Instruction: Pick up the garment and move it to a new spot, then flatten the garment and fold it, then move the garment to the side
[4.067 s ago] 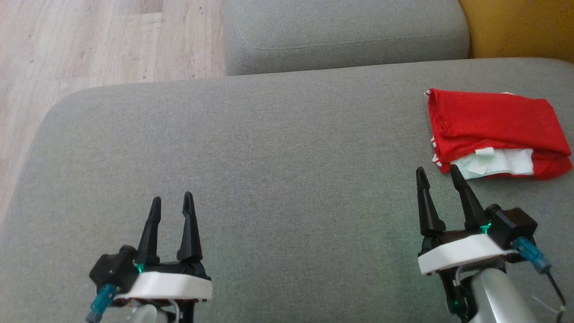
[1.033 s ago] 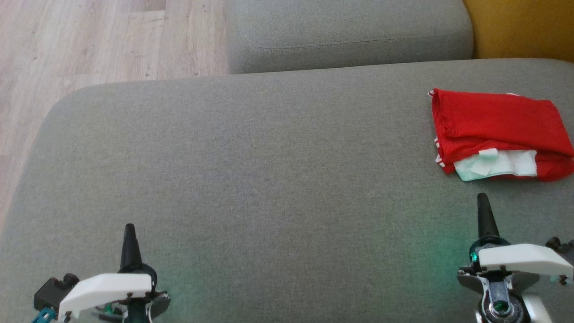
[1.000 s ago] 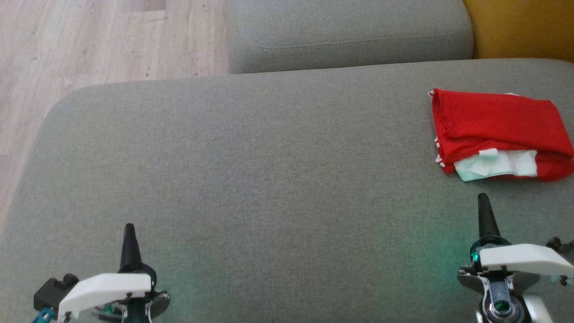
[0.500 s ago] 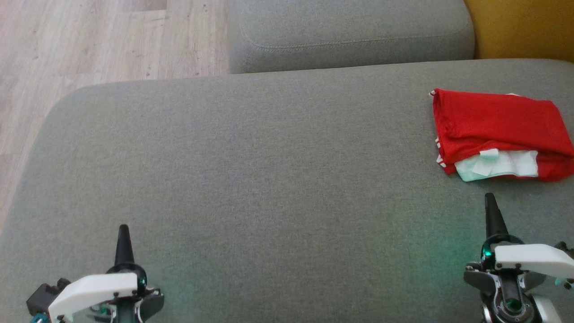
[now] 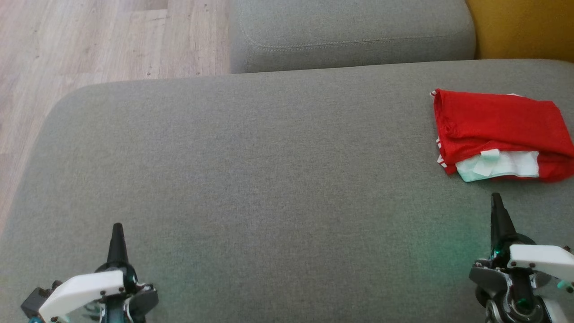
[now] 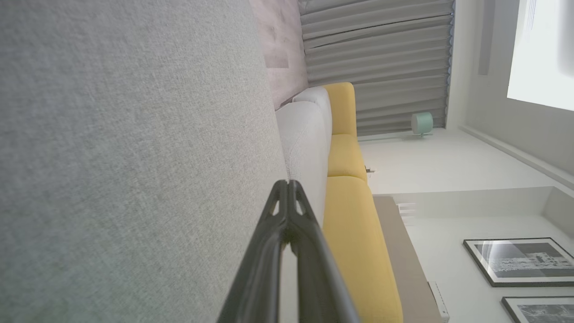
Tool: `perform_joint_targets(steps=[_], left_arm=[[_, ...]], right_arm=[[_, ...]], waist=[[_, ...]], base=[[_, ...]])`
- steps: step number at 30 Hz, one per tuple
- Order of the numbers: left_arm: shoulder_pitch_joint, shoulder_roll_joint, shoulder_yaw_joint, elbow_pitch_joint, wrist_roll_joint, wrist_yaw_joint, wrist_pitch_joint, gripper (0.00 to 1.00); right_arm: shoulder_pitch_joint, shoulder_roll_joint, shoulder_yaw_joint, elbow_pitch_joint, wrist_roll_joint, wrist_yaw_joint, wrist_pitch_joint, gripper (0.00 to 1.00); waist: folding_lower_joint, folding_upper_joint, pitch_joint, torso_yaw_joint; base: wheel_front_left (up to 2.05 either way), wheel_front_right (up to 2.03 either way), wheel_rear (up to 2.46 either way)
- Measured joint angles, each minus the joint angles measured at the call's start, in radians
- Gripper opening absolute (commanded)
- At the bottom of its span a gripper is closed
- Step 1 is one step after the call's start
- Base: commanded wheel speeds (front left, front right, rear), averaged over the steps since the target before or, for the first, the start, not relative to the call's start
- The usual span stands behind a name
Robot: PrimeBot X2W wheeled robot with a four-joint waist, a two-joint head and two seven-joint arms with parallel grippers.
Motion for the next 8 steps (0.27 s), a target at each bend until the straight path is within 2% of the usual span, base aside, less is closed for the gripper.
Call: perform_joint_targets(steps=[8], left_arm=[[-0.012, 0.000, 0.025, -0.004, -0.073, -0.003, 0.021, 0.00]], right_arm=[[0.000, 0.000, -0.020, -0.009, 0.085, 0.000, 0.018, 0.00]], waist=[[0.0000, 0.0000, 0.000, 0.001]], base=[[0.00, 0.00, 0.00]])
